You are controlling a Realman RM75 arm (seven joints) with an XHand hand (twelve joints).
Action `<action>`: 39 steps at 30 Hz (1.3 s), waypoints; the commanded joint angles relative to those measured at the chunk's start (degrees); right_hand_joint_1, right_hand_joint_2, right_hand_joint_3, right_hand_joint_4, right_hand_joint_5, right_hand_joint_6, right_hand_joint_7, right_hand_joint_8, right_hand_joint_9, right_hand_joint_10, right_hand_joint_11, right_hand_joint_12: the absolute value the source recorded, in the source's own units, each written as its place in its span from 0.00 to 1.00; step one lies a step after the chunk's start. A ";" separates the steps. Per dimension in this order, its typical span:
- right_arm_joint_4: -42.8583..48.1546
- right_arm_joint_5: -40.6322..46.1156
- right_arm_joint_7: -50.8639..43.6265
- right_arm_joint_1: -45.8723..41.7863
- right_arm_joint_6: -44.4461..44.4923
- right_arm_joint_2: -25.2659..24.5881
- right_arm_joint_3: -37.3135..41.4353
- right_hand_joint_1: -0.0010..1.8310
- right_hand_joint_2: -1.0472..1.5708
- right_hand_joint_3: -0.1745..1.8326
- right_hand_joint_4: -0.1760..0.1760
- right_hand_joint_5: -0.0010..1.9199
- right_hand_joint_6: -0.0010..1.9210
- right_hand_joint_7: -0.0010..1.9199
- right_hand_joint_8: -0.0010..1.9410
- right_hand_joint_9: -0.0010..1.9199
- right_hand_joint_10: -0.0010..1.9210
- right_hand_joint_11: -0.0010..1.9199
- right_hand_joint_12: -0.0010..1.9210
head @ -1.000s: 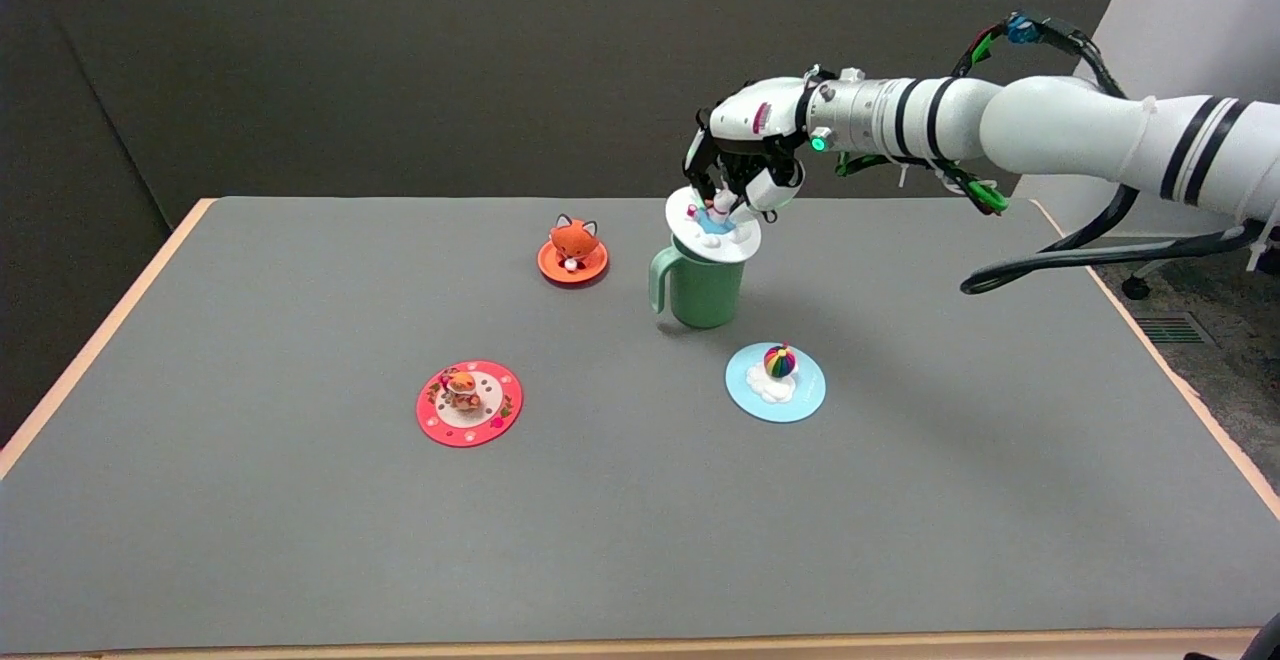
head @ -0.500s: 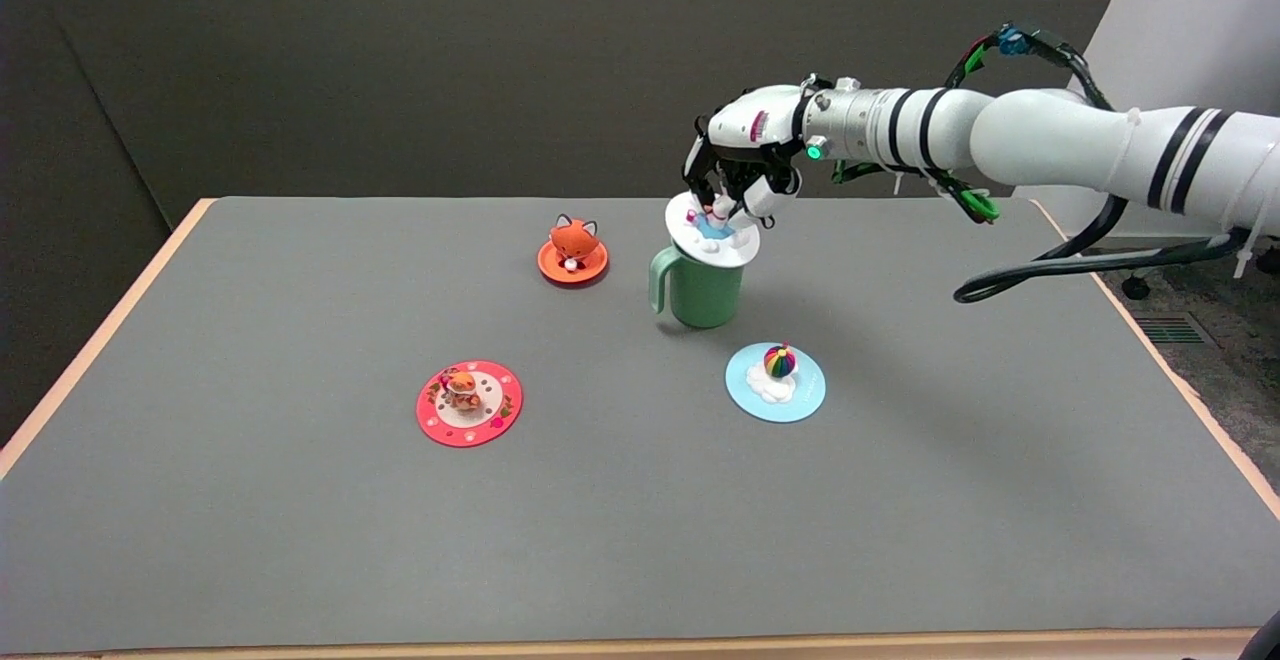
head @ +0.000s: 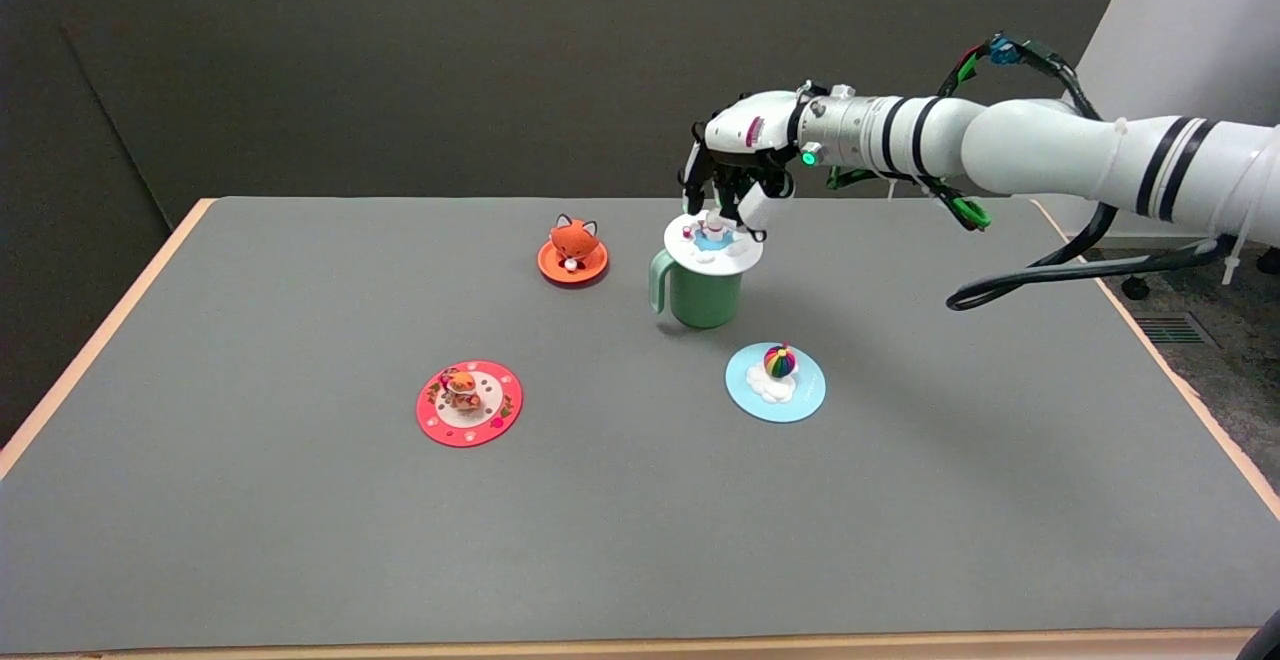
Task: Place the white cup lid onto the cup.
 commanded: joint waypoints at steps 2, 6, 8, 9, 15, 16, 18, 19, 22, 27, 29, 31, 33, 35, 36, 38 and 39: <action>-0.13 -0.21 0.00 -1.15 0.45 -0.09 1.79 0.50 0.67 0.55 1.00 0.40 0.11 0.49 0.10 0.53 0.15 0.33 0.74; -0.51 -0.29 -0.76 -1.42 0.82 0.20 4.06 0.50 0.69 0.49 0.96 0.38 0.11 0.47 0.12 0.53 0.15 0.29 0.76; -0.79 -0.29 -1.71 -1.75 0.51 0.31 6.02 0.50 0.69 0.49 0.92 0.37 0.11 0.47 0.12 0.53 0.14 0.28 0.76; -0.91 -0.29 -1.91 -1.79 0.28 0.39 6.59 0.50 0.69 0.49 0.91 0.37 0.11 0.47 0.12 0.53 0.14 0.27 0.76; -1.98 -6.58 -2.08 -1.79 -3.09 0.83 10.37 0.51 0.67 0.52 0.92 0.37 0.10 0.47 0.11 0.52 0.14 0.28 0.74; -2.35 -8.82 -2.08 -1.79 -3.79 0.95 10.81 0.51 0.67 0.52 0.94 0.37 0.10 0.47 0.11 0.52 0.14 0.29 0.73; -2.76 -13.85 -2.08 -1.98 -5.38 1.26 11.81 0.50 0.68 0.50 0.99 0.37 0.11 0.46 0.12 0.51 0.13 0.35 0.63; -2.88 -15.48 -2.08 -2.22 -5.92 1.47 12.26 0.51 0.67 0.51 1.00 0.38 0.11 0.46 0.11 0.51 0.13 0.38 0.56; -2.93 -18.29 -1.80 -3.96 -6.13 2.54 15.07 0.48 0.66 0.57 1.00 0.37 0.11 0.46 0.11 0.49 0.13 0.42 0.45; -2.59 -20.66 -1.68 -8.64 -4.91 5.08 20.91 0.47 0.67 0.57 1.00 0.38 0.11 0.46 0.10 0.49 0.12 0.47 0.40; -2.47 -21.86 -1.68 -10.26 -4.70 6.00 23.06 0.47 0.67 0.57 1.00 0.38 0.11 0.46 0.10 0.49 0.12 0.47 0.40; -2.27 -22.94 -1.68 -12.20 -4.30 6.81 25.62 0.47 0.67 0.57 1.00 0.38 0.11 0.46 0.10 0.49 0.12 0.48 0.39; -1.91 -23.42 -1.68 -13.87 -3.71 7.65 28.09 0.47 0.67 0.57 1.00 0.38 0.11 0.47 0.10 0.50 0.12 0.49 0.38; -1.41 -23.47 -1.68 -16.07 -2.76 8.60 30.69 0.47 0.67 0.57 1.00 0.39 0.11 0.47 0.10 0.50 0.12 0.49 0.38; -1.13 -23.47 -1.68 -17.16 -2.40 9.01 31.88 0.47 0.67 0.57 1.00 0.39 0.11 0.47 0.10 0.50 0.12 0.49 0.38; -0.62 -23.47 -1.68 -19.83 -1.40 9.65 34.12 0.47 0.67 0.57 1.00 0.39 0.11 0.47 0.10 0.50 0.12 0.50 0.38; -0.37 -23.43 -1.68 -21.09 -1.11 9.89 35.10 0.47 0.67 0.57 1.00 0.39 0.11 0.47 0.10 0.50 0.12 0.50 0.38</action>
